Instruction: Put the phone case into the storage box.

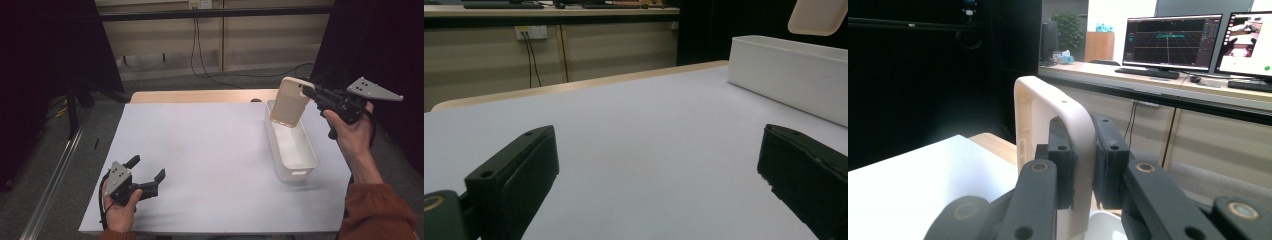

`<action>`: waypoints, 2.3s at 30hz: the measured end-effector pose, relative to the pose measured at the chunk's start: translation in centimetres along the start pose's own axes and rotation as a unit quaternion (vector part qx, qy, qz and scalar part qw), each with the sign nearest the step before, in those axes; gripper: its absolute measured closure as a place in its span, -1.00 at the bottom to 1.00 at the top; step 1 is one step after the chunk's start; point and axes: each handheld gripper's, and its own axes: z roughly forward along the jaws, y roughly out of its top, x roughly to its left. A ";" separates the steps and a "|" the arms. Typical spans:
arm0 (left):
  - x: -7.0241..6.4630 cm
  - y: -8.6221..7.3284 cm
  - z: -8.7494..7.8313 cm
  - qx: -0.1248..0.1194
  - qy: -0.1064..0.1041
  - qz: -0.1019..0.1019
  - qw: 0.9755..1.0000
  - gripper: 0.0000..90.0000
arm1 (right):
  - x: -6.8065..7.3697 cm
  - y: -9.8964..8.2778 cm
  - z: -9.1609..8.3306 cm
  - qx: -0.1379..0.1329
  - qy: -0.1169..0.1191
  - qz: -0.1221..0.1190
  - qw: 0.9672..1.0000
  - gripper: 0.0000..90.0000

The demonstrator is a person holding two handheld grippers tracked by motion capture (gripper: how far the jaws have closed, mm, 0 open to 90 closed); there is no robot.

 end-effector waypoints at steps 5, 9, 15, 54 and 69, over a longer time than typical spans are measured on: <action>-0.1 0.0 0.0 0.000 0.000 -0.001 1.000 -0.94 | -0.8 -0.6 0.4 0.006 -0.002 -0.008 1.000 0.80; -0.1 0.0 0.0 0.000 0.000 0.000 1.000 -0.94 | -1.3 -1.1 0.8 0.009 -0.006 -0.007 1.000 0.80; 0.0 -0.1 0.1 0.006 -0.003 -0.001 1.000 -0.93 | -1.8 -1.6 1.4 0.012 -0.007 -0.007 1.000 0.80; 0.0 -0.1 0.3 0.012 -0.006 0.000 1.000 -0.93 | -5.3 -5.3 5.0 0.026 -0.005 -0.012 1.000 0.80; 0.0 -0.2 0.4 0.011 -0.006 -0.004 1.000 -0.92 | -6.0 -6.4 6.2 0.034 -0.016 -0.003 0.999 0.80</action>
